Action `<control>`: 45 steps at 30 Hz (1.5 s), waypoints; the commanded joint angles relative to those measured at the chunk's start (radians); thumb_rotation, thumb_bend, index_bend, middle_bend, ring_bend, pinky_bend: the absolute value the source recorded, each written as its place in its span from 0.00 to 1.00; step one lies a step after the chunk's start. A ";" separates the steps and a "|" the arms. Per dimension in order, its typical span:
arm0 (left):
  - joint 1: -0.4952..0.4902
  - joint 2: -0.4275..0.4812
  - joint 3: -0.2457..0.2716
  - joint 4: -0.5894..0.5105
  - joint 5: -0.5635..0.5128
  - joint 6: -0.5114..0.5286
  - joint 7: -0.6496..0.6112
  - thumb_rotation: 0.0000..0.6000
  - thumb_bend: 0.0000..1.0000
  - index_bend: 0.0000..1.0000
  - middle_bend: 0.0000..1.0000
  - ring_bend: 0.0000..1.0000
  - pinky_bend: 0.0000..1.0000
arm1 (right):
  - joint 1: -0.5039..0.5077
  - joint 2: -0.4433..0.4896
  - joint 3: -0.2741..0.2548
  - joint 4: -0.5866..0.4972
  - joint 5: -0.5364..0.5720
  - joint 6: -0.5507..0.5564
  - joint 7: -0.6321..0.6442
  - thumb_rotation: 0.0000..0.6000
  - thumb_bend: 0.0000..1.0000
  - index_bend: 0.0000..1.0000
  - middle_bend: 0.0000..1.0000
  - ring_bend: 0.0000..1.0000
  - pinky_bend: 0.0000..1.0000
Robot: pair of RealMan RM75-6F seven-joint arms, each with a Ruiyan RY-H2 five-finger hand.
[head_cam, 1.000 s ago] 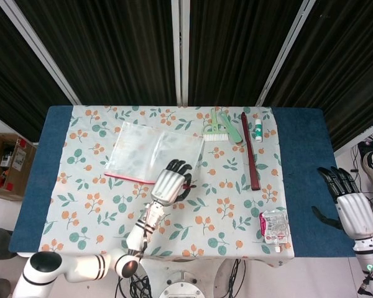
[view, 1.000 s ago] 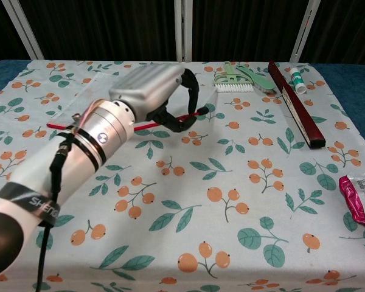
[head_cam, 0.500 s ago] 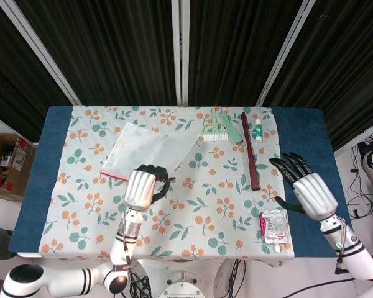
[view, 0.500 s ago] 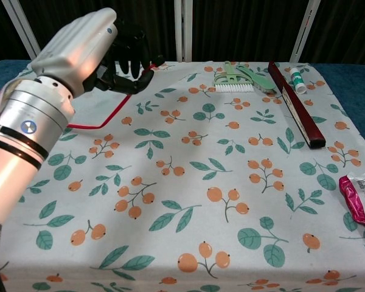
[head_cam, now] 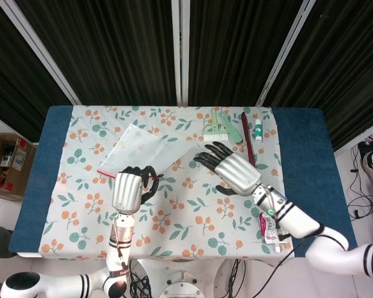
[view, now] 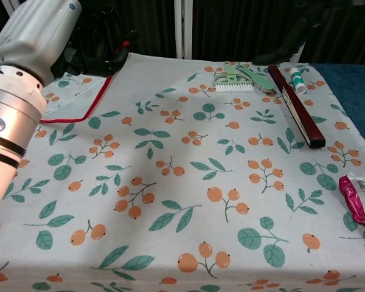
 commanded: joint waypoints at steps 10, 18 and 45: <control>0.017 0.007 -0.025 -0.040 0.005 -0.014 -0.010 1.00 0.47 0.71 0.78 0.71 0.69 | 0.212 -0.228 0.052 0.188 0.213 -0.107 -0.054 1.00 0.24 0.32 0.19 0.00 0.08; 0.022 0.010 -0.035 -0.053 0.012 -0.025 -0.010 1.00 0.47 0.71 0.78 0.71 0.69 | 0.251 -0.290 0.055 0.246 0.208 -0.093 0.012 1.00 0.29 0.37 0.21 0.01 0.09; 0.038 0.016 -0.052 -0.074 0.016 -0.044 0.000 1.00 0.47 0.71 0.77 0.70 0.69 | 0.305 -0.410 0.046 0.371 0.161 -0.046 0.174 1.00 0.34 0.58 0.31 0.08 0.15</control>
